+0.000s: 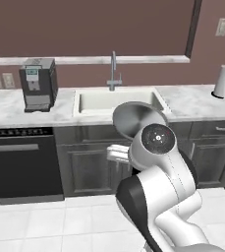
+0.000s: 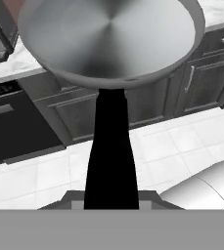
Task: Move the pot and pan from the stove into the sink.
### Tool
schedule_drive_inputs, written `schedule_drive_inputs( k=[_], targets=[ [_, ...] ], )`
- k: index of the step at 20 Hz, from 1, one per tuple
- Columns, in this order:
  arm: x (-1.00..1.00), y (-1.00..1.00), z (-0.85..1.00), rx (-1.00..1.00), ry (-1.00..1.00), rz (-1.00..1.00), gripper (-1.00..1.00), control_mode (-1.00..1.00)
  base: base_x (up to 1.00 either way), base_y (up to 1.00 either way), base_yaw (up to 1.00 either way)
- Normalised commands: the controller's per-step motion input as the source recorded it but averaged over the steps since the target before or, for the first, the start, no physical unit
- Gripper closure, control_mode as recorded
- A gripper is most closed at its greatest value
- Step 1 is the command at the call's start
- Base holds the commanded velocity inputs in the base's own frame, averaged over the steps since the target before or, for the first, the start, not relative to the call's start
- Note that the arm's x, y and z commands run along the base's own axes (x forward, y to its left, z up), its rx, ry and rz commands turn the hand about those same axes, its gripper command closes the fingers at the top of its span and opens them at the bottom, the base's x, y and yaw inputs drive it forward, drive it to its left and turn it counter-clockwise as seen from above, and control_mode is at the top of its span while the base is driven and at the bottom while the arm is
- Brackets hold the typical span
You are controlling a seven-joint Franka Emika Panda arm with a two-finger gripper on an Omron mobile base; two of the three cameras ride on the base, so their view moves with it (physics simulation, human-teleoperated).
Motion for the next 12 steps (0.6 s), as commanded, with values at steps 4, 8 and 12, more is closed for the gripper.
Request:
schedule_drive_inputs(
  k=[4, 8, 12],
  targets=[
    [0.0, 0.0, 0.0, 0.0, 0.0, 0.0, 1.0, 1.0, 0.83, 0.0, -0.07],
    [0.0, 0.0, 0.0, 0.0, 0.0, 0.0, 1.0, 1.0, 0.83, 0.01, -0.07],
    [0.0, 0.0, 0.0, 0.0, 0.0, 0.0, 1.0, 1.0, 0.77, 0.02, -0.07]
  ],
)
